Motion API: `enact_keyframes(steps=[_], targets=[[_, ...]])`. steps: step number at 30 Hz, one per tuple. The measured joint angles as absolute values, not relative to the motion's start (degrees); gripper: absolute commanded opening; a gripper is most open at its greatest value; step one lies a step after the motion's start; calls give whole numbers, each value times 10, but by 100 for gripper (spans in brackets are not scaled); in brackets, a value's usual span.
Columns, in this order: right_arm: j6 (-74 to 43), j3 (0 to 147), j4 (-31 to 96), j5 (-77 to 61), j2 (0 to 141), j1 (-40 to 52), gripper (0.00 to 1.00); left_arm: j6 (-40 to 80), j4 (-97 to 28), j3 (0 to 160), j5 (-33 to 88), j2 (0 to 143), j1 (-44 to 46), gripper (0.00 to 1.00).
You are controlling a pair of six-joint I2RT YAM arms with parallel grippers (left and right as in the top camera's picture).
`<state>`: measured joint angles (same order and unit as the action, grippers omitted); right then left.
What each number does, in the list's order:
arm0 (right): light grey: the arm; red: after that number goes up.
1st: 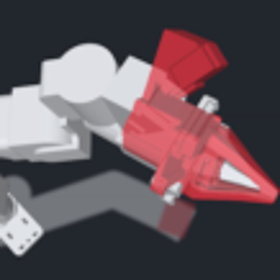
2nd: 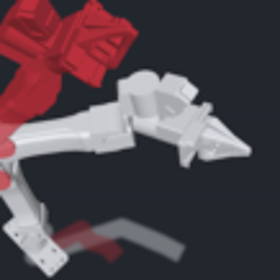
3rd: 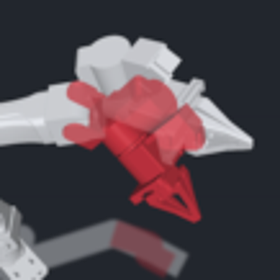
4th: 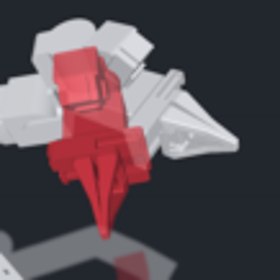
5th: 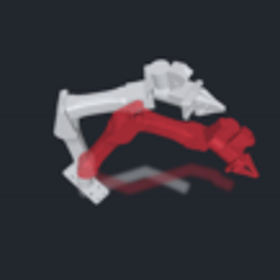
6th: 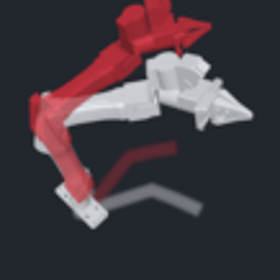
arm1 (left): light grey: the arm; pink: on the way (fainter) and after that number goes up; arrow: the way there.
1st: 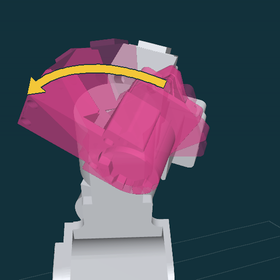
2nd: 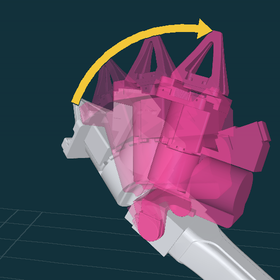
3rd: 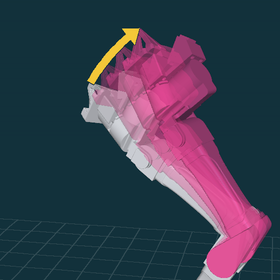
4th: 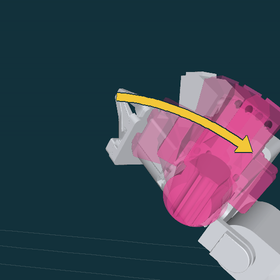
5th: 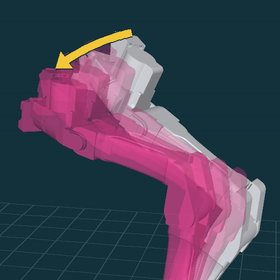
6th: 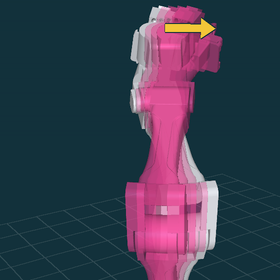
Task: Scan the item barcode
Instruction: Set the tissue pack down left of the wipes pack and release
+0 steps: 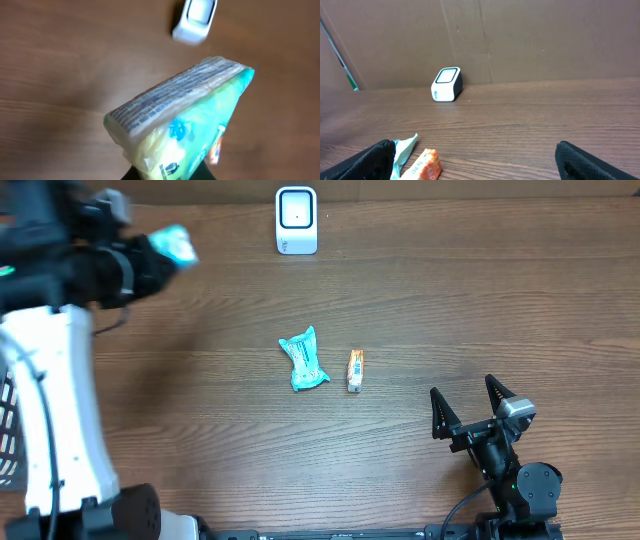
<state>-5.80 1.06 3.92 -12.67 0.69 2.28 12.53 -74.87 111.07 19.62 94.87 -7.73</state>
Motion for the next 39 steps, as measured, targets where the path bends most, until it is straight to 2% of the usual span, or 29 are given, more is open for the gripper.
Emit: enact_keyframes(steps=[9, 21, 22, 24, 26, 32, 33, 35, 39], targets=[[-58, 11, 39, -126, 7, 23, 100, 116, -686, 985, 151, 988, 8, 4], [-58, 11, 39, -126, 7, 23, 100, 116, -666, 870, 126, 988, 14, 5], [-58, 11, 39, -127, 7, 23, 100, 116, -663, 862, 126, 988, 14, 6], [-58, 11, 39, -127, 7, 23, 100, 113, -659, 848, 125, 988, 14, 19], [-58, 11, 39, -127, 7, 23, 100, 112, -657, 839, 124, 988, 14, 25], [-58, 11, 39, -127, 7, 23, 100, 111, -655, 832, 125, 988, 14, 28], [-58, 11, 39, -127, 7, 23, 100, 111, -655, 832, 127, 988, 14, 29], [-58, 11, 39, -127, 7, 23, 100, 110, -655, 832, 133, 988, 15, 38], [-58, 11, 39, -127, 7, 23, 100, 107, -649, 831, 139, 988, 25, 40]])
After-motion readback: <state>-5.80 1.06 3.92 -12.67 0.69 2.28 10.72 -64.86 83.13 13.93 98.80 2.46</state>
